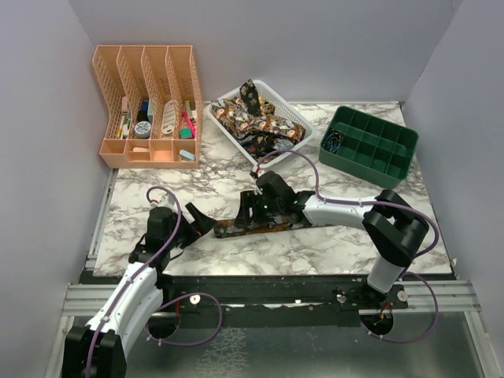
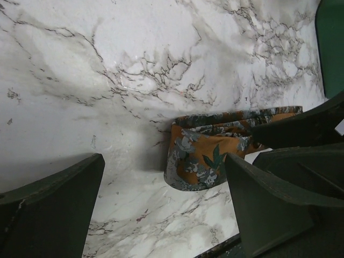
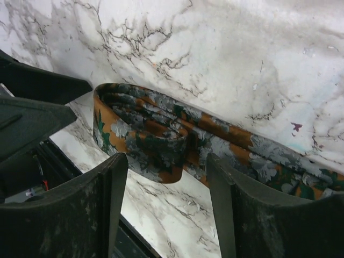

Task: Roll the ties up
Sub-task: Roll the tie at the center of the board.

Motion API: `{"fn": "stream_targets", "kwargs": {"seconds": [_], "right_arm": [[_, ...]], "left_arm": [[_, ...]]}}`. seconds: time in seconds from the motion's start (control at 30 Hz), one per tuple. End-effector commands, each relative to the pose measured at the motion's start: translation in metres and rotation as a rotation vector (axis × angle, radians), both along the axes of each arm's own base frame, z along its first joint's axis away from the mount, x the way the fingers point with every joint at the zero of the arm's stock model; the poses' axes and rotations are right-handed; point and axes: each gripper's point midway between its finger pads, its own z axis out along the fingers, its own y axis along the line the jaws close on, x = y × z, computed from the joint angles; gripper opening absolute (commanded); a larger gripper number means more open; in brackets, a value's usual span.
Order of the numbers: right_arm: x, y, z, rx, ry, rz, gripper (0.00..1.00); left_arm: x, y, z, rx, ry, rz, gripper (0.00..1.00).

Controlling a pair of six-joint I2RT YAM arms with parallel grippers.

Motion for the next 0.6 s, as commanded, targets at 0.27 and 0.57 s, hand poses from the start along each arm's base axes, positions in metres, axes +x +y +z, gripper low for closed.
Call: {"fn": "stream_targets", "kwargs": {"seconds": [0.27,0.57], "right_arm": [[0.007,-0.011,-0.028,-0.162,0.064,-0.076,0.54],[0.005,-0.013,-0.038,-0.186,0.069,-0.056,0.53]], "left_arm": [[-0.006,-0.012,-0.001,-0.033,-0.012,-0.074,0.92],[-0.011,-0.027,0.004,-0.074,-0.039,-0.149,0.92]]}}
